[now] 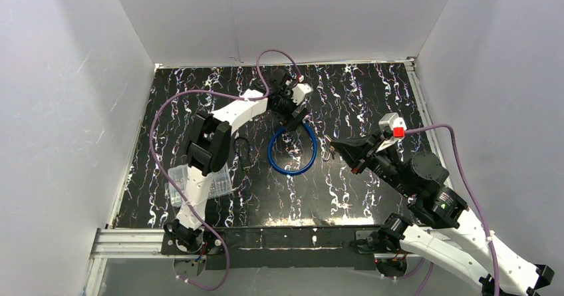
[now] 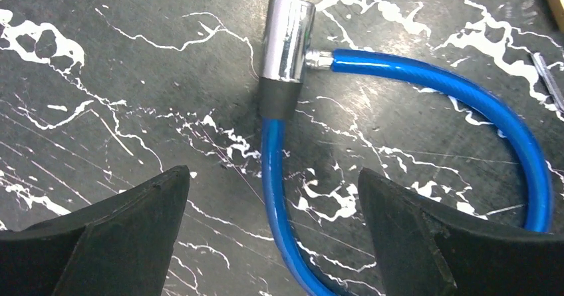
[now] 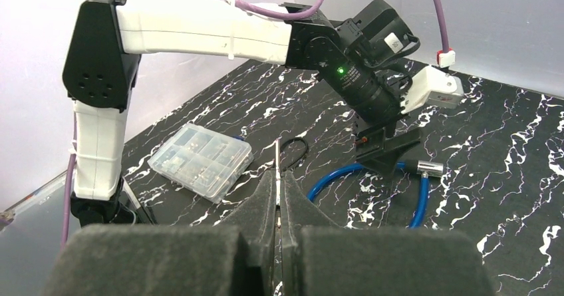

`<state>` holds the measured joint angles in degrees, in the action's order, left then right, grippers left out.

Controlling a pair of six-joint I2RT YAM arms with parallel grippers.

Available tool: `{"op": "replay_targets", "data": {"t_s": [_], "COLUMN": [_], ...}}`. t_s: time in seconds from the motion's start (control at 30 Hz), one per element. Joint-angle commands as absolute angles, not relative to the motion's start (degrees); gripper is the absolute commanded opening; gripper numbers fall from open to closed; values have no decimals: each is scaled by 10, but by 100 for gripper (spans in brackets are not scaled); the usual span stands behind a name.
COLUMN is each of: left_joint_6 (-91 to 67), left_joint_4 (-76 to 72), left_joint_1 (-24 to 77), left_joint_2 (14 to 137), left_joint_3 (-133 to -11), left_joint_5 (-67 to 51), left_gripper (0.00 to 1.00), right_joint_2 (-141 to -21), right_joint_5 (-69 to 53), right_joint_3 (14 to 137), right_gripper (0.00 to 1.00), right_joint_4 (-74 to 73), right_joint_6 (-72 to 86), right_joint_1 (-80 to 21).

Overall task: Unlock with the key
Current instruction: Pick up the lock from the center of the board.

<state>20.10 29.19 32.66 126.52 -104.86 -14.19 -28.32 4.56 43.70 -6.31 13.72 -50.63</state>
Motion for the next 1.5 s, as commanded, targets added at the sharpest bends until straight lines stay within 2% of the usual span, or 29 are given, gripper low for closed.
{"op": "replay_targets", "data": {"t_s": [0.0, 0.23, 0.37, 0.57, 0.73, 0.87, 1.0, 1.13, 1.3, 1.47], "left_joint_6": [216, 220, 223, 227, 254, 273, 341, 398, 426, 435], "left_joint_4": [273, 278, 275, 295, 305, 315, 332, 421, 426, 425], "left_joint_1": [317, 312, 312, 314, 315, 313, 313, 313, 325, 346], "left_joint_2": [1285, 1321, 1331, 1344, 1322, 1249, 1109, 960, 750, 605], "left_joint_3": [-1069, -1095, -1099, -1104, -1072, -1032, -976, -967, -907, -872], "left_joint_5": [-166, -198, -218, -246, -247, -291, -367, -457, -541, -587], "left_gripper": [98, 89, 74, 38, 1, 0, 0, 0, 0, 0], "right_joint_2": [-281, -289, -295, -293, -292, -301, -321, -350, -390, -422], "right_joint_5": [52, 52, 48, 53, 62, 70, 62, 37, -43, -139], "right_joint_3": [453, 456, 460, 462, 470, 490, 534, 608, 697, 766], "right_gripper": [1, 1, 1, 1, 1, 1, 1, 1, 1, 1], "right_joint_4": [-40, -34, -32, -31, -44, -65, -99, -140, -194, -236], "right_joint_6": [145, 148, 150, 153, 147, 131, 107, 90, 88, 105], "right_joint_1": [-504, -503, -503, -502, -502, -502, -501, -499, -498, -497]}}
